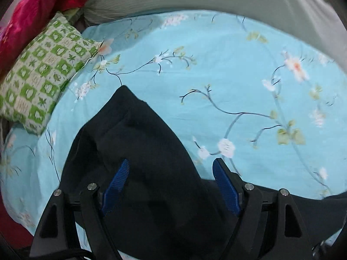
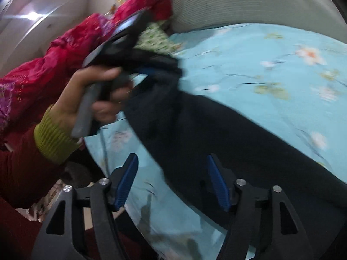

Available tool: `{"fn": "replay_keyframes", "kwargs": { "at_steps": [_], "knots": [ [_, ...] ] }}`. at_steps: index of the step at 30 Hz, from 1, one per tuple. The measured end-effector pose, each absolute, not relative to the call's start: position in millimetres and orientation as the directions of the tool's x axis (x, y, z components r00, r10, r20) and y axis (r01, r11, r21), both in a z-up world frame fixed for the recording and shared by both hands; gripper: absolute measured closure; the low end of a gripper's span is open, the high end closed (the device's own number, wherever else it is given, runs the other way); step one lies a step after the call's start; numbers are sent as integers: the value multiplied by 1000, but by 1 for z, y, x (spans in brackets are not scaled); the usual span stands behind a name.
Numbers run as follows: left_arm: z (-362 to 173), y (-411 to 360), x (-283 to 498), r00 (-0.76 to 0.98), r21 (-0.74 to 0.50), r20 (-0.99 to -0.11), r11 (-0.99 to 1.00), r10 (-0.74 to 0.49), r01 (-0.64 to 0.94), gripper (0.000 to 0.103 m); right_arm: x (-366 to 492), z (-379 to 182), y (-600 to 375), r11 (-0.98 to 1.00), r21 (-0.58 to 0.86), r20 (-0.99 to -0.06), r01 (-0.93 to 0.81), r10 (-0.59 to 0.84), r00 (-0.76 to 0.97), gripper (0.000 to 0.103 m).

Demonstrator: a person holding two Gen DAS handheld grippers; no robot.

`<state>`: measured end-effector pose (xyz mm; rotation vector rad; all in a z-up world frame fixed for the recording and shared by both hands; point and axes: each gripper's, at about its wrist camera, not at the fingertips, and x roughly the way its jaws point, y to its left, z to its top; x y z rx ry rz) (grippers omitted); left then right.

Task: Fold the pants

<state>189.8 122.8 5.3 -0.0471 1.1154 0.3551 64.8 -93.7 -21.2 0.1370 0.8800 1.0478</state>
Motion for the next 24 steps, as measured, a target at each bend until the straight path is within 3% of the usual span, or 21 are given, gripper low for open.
{"fn": "replay_keyframes", "kwargs": {
  "at_steps": [2,3,4,5,6,7,8,10,11,16,24],
  "knots": [
    [-5,123,197,359,183,-890,941,282,-286,24,68,-24,-69,509,482,-576,-713,797,180,32],
    [-11,123,198,347,194,-893,941,286,-276,35,71,-28,-56,511,471,-593,-719,787,172,32],
    [-16,126,199,335,202,-898,943,286,-265,46,74,-31,-48,515,459,-609,-723,776,166,32],
    [-19,127,196,329,194,-903,946,276,-261,80,77,-38,-34,520,444,-631,-730,760,157,32],
    [-22,132,193,323,172,-911,949,256,-266,90,79,-42,-27,521,438,-644,-733,751,149,32],
    [-20,137,187,346,134,-910,952,229,-276,91,81,-46,-21,524,433,-655,-734,742,144,37],
    [-18,141,181,366,109,-906,953,212,-284,93,83,-49,-16,531,427,-663,-731,735,147,59],
    [-4,152,161,438,18,-885,952,158,-307,94,87,-50,-15,546,430,-665,-719,730,156,89],
    [3,159,149,477,-25,-868,947,138,-319,94,88,-47,-20,545,439,-651,-714,741,165,96],
    [28,192,82,633,-254,-773,893,44,-373,95,77,-21,-33,520,404,-614,-752,764,199,97],
    [6,220,10,709,-413,-705,815,-3,-407,95,49,-9,-23,490,278,-656,-826,725,209,97]
  ]
}}
